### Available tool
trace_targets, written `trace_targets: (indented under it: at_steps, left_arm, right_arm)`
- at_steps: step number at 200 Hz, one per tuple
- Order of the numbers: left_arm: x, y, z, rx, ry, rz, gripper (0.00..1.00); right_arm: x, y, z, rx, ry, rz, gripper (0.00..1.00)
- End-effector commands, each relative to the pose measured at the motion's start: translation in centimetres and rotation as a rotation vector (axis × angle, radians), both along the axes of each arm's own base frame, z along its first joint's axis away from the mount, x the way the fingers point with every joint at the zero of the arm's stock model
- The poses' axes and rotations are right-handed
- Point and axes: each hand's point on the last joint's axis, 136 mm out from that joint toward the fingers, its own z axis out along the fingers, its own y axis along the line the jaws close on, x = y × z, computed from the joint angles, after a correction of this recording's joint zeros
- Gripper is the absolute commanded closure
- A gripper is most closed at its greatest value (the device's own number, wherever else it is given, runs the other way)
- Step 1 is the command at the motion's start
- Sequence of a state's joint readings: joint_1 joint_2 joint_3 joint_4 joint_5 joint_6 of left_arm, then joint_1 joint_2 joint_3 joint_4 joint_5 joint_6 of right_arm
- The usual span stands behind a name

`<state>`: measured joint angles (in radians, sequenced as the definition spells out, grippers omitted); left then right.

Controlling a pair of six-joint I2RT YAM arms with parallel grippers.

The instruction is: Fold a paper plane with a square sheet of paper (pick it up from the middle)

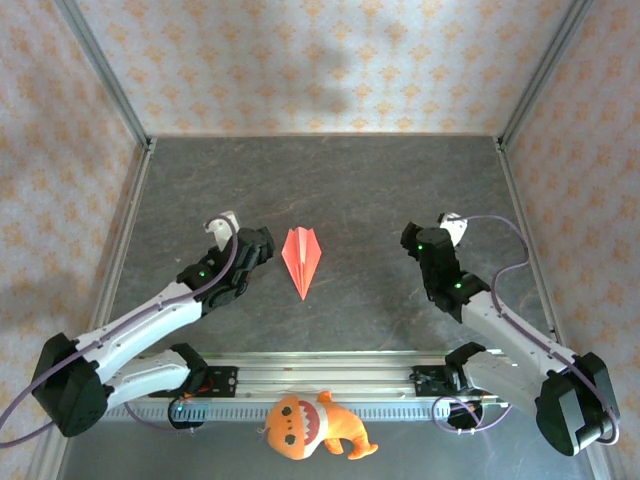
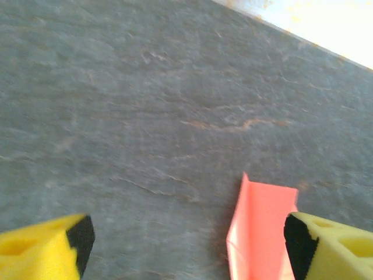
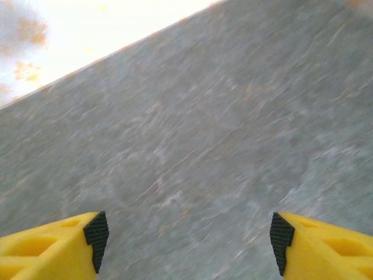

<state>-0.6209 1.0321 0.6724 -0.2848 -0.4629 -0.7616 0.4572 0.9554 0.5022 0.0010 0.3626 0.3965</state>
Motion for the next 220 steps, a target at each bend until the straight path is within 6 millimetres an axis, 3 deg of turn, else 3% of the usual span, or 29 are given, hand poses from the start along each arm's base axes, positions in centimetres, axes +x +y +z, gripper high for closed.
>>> trace_targets:
  at_steps: [1, 48, 71, 90, 118, 133, 149, 160, 176, 196, 202, 220]
  left_arm:
    - [0.2, 3.1, 1.1, 0.089, -0.083, 0.095, 0.05]
    - [0.0, 7.6, 0.5, 0.188, -0.097, 0.182, 0.01]
    - [-0.6, 9.7, -0.1, 0.253, -0.11, 0.236, 0.01]
    - [-1.3, 11.6, -0.6, 0.26, -0.135, 0.29, 0.01]
    - [-1.9, 13.9, -0.6, 0.275, -0.199, 0.344, 0.01]
    - [-1.7, 14.6, -0.2, 0.273, -0.234, 0.353, 0.0]
    - [-1.3, 15.1, 0.4, 0.304, -0.272, 0.362, 0.01]
    - [-0.8, 15.2, 0.6, 0.336, -0.287, 0.354, 0.01]
    - [0.0, 15.3, -0.3, 0.384, -0.278, 0.341, 0.01]
    - [2.3, 14.3, -2.0, 0.395, -0.267, 0.246, 0.01]
    - [3.1, 13.9, -2.5, 0.404, -0.259, 0.208, 0.01]
    - [5.8, 13.4, -3.4, 0.42, -0.225, 0.151, 0.01]
  right_arm:
    - [-0.3, -4.0, 1.1, -0.193, -0.084, -0.151, 0.19]
    - [0.6, -6.9, -0.2, -0.231, -0.173, -0.192, 0.19]
    - [1.1, -8.0, -1.6, -0.278, -0.214, -0.173, 0.19]
    - [2.7, -8.9, -3.2, -0.266, -0.157, -0.161, 0.19]
    - [4.4, -9.1, -2.3, -0.255, -0.226, -0.143, 0.18]
    - [5.5, -9.1, -1.9, -0.216, -0.272, -0.129, 0.16]
    - [6.5, -7.6, -3.6, -0.182, -0.27, -0.002, 0.17]
    - [5.7, -7.8, -3.0, -0.179, -0.35, -0.022, 0.16]
    - [5.7, -7.6, -3.7, -0.184, -0.299, -0.004, 0.15]
    - [6.1, -8.0, -3.9, -0.182, -0.279, -0.025, 0.11]
    - [6.1, -8.1, -3.9, -0.184, -0.28, -0.028, 0.0]
    - [5.8, -8.3, -3.6, -0.183, -0.3, -0.05, 0.0]
